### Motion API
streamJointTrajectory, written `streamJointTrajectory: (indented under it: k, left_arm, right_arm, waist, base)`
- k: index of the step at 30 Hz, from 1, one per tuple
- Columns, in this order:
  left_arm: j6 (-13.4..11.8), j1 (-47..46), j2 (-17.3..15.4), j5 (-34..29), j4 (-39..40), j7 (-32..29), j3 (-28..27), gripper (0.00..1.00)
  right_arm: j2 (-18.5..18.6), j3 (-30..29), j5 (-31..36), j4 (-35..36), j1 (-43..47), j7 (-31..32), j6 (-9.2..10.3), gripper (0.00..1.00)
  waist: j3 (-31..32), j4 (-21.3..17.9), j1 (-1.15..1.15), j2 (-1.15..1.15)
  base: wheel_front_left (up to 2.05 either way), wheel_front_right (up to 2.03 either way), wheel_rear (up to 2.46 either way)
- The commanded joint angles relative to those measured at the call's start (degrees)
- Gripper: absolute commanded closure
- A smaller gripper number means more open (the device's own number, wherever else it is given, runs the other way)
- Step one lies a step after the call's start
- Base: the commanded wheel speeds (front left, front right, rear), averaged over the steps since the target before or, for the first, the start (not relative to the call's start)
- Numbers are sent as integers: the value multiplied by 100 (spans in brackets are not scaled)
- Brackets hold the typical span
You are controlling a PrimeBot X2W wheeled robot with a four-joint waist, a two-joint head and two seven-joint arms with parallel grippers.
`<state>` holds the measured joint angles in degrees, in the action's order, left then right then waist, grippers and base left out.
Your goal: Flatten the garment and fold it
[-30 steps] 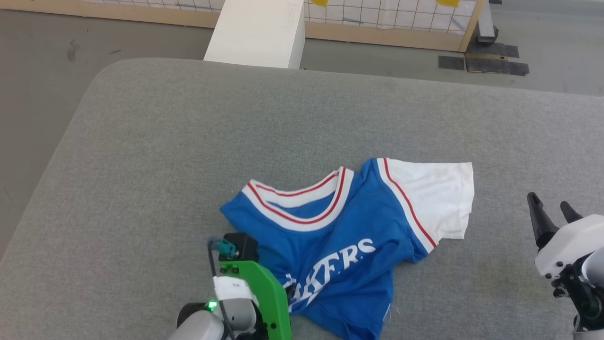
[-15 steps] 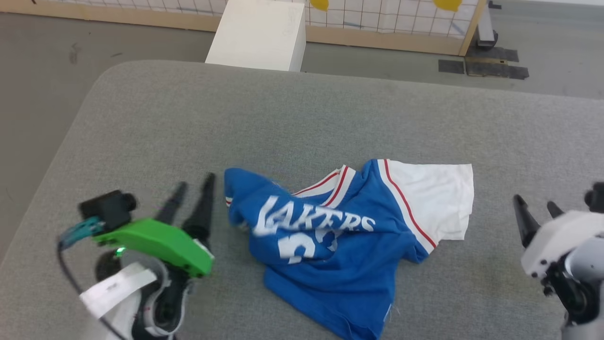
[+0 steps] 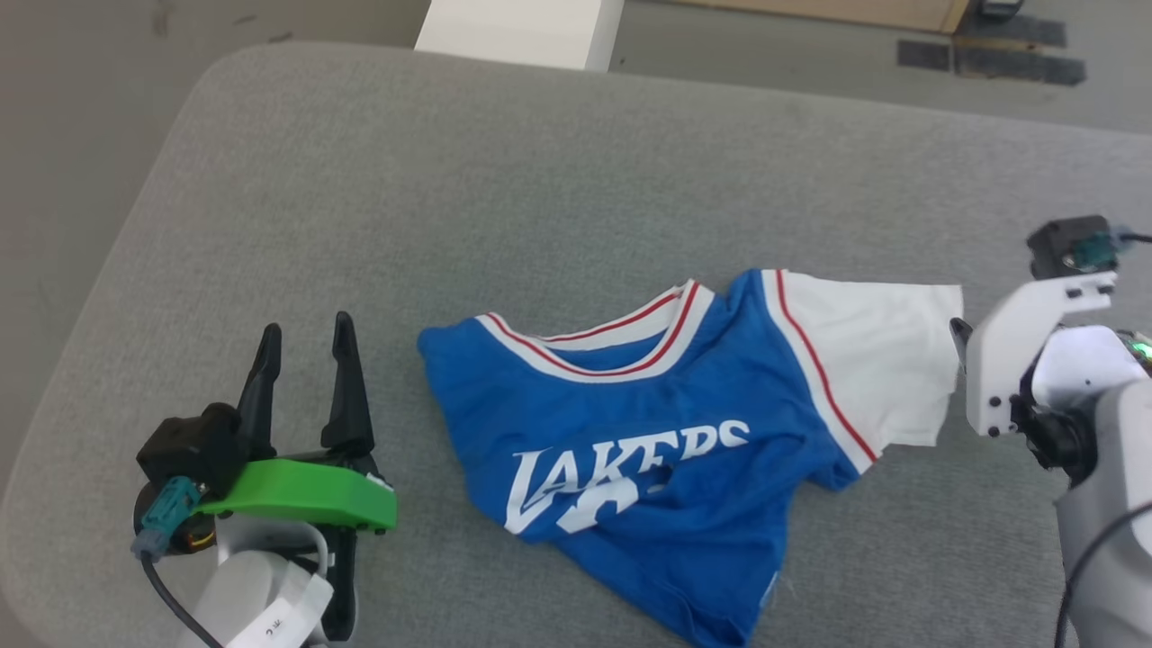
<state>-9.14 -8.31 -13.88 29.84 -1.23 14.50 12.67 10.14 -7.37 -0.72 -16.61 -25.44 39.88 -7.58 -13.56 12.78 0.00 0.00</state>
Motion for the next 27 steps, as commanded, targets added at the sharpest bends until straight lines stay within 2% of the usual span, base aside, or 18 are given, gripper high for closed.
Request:
streamJointTrajectory:
  k: [1, 9, 10, 11, 12, 16, 21, 27]
  left_arm:
    - [24, -101, 91, -83, -18, 43, -46, 0]
    - [276, -136, 469, -339, -10, 49, -359, 0]
    - [364, -124, 530, -408, -25, 49, -462, 0]
    - [392, -117, 541, -441, -26, 49, -497, 0]
    - [411, -106, 551, -457, -39, 49, -524, 0]
    - [484, -56, 584, -528, -92, 49, -583, 0]
    - [574, 13, 621, -556, -199, 50, -600, 0]
    - [620, 112, 627, -562, -315, 50, -605, 0]
  right_arm:
    - [60, 122, 72, -147, -159, 50, 9, 0]
    - [48, 583, 191, -781, -318, 476, 9, 0]
    - [20, 719, 57, -821, -313, 545, 9, 16]
    - [20, 730, -23, -797, -322, 510, 9, 92]
    - [22, 691, -81, -769, -336, 466, 9, 100]
    - [-61, 276, -389, -472, -459, 88, 9, 100]
    - [-95, -659, -597, 191, -413, -424, 9, 100]
    - [-75, -1874, -527, 835, 477, -368, 9, 100]
  waist:
    - [-232, 196, 0, 0]
    - [-377, 287, 0, 0]
    - [-309, 236, 0, 0]
    - [-269, 202, 0, 0]
    - [-232, 169, 0, 0]
    - [-71, -11, 0, 0]
    - [151, -262, 0, 0]
    - [359, -528, 0, 0]
  base:
    - [0, 0, 0]
    - [0, 0, 0]
    - [0, 0, 0]
    - [0, 0, 0]
    - [0, 0, 0]
    - [0, 0, 0]
    - [0, 0, 0]
    - [0, 0, 0]
